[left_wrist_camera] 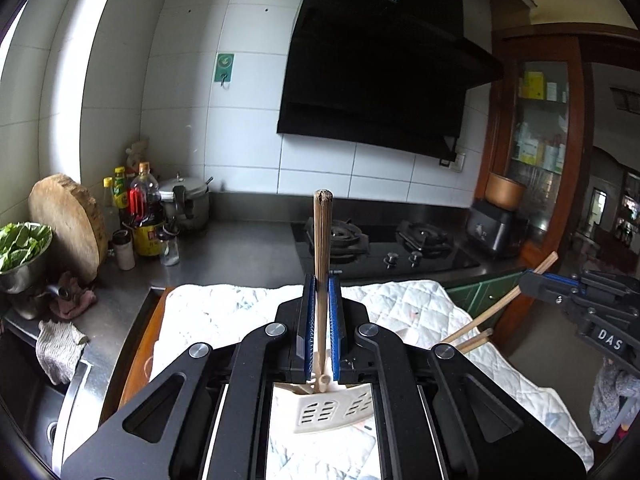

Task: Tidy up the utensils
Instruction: 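Lower the chopsticks into the holder and open both grippers, then move both grippers back to the last two loose chopsticks, then close the right gripper on a chopstick while the left gripper grasps the other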

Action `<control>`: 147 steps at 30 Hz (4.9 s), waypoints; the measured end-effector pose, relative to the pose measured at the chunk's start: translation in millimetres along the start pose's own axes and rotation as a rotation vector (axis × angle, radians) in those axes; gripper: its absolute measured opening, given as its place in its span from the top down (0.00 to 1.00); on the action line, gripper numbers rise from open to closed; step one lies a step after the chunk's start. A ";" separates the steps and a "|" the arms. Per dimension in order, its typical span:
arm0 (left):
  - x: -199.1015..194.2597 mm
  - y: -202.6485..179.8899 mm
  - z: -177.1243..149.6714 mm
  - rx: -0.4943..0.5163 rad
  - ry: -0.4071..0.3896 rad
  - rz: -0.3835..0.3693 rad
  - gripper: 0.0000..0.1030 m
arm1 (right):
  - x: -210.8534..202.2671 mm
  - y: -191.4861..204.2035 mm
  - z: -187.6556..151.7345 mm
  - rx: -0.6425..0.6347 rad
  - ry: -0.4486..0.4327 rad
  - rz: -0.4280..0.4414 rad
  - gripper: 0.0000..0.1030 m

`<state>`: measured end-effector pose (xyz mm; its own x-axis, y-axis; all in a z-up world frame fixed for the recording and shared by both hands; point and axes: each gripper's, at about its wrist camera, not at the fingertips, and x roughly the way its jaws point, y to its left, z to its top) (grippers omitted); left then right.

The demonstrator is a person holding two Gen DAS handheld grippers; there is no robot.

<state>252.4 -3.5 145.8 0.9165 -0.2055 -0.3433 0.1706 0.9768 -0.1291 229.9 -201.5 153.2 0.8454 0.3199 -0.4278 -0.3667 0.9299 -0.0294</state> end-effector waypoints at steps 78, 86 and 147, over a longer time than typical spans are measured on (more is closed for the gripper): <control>-121.2 8.6 -206.6 -0.032 0.237 0.102 0.10 | -57.4 50.8 -275.5 0.118 0.257 0.016 0.48; -119.3 13.8 -219.9 -0.065 0.266 0.109 0.11 | -41.9 61.5 -298.7 0.146 0.320 0.049 0.66; -76.9 -73.5 -299.1 -0.002 0.487 -0.135 0.93 | -91.4 44.6 -265.9 0.183 0.167 0.011 0.93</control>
<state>61.1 -77.3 -96.5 0.6105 -0.3348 -0.7178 0.2751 0.9395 -0.2041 32.9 -237.6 -49.2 0.7603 0.3098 -0.5709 -0.2862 0.9488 0.1337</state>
